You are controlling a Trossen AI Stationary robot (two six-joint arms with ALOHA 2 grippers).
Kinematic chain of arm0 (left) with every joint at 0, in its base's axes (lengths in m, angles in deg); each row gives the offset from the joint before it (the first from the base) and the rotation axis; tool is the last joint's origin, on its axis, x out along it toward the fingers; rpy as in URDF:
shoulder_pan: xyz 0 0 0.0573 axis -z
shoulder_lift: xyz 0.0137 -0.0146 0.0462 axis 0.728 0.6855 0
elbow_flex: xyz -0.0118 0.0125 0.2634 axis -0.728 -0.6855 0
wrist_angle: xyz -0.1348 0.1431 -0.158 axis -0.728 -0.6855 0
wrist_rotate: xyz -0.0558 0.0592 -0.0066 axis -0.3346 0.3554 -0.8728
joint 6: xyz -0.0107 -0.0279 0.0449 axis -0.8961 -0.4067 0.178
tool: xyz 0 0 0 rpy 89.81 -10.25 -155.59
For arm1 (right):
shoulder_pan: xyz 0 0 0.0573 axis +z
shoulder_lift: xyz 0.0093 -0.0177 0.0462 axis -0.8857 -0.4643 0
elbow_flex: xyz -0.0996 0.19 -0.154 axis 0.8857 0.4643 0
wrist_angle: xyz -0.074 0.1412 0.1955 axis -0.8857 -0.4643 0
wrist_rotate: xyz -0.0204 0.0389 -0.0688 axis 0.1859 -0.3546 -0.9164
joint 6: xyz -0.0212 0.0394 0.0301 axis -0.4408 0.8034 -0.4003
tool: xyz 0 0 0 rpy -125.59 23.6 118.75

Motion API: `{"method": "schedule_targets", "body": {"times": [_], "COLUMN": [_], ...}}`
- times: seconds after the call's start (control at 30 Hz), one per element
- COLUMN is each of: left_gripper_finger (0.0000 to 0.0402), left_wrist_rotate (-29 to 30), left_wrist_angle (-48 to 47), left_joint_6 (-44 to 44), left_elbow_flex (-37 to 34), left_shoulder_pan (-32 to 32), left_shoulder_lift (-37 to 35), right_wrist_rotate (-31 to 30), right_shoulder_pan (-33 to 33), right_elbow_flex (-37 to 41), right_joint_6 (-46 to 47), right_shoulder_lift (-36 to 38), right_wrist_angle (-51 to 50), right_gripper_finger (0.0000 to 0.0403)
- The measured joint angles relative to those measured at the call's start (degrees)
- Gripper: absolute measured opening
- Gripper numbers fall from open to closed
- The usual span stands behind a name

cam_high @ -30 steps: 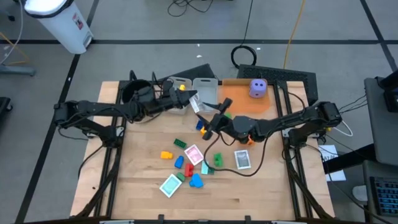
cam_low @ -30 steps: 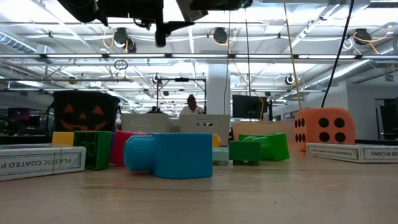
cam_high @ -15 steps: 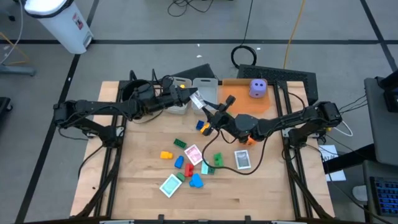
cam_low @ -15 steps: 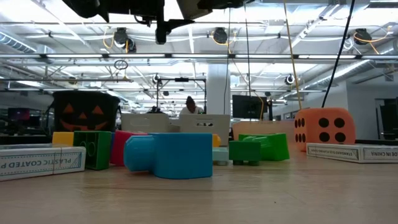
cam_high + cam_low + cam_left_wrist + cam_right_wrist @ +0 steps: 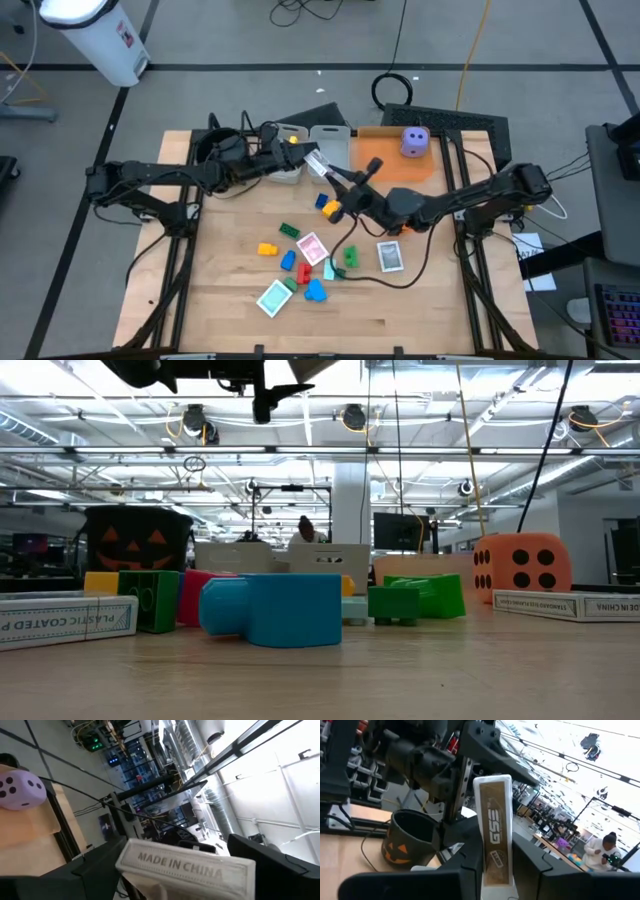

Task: Pick & Place Toys
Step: Put the brown deck of cards into the right gray bin

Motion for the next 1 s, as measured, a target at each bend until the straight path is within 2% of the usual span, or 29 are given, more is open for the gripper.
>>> {"method": "schedule_targets", "body": {"times": [0.23,0.5,0.73,1.0], "left_gripper_finger": [0.0362,0.0362,0.0363,0.0363], "left_wrist_rotate": [-0.19,-5.92,-10.39,-9.94], "left_wrist_angle": [2.47,5.87,4.74,2.16], "left_joint_6": [2.7,2.49,3.14,6.4], "left_elbow_flex": [0.0,-0.07,-0.07,-0.09], "left_shoulder_pan": [-1.6,-6.23,-8.07,-6.76], "left_shoulder_lift": [0.09,-0.57,-0.59,-0.59], "right_wrist_rotate": [0.07,-0.12,0.25,11.44], "right_shoulder_pan": [0.73,0.69,0.69,-1.2], "right_elbow_flex": [0.0,-0.04,-0.04,-0.04], "right_joint_6": [-0.16,2.85,16.09,39.03], "right_shoulder_lift": [3.49,11.57,21.27,31.84], "right_wrist_angle": [-0.99,-7.58,-13.36,-24.82], "right_gripper_finger": [0.0059,0.0059,0.0059,0.0059]}}
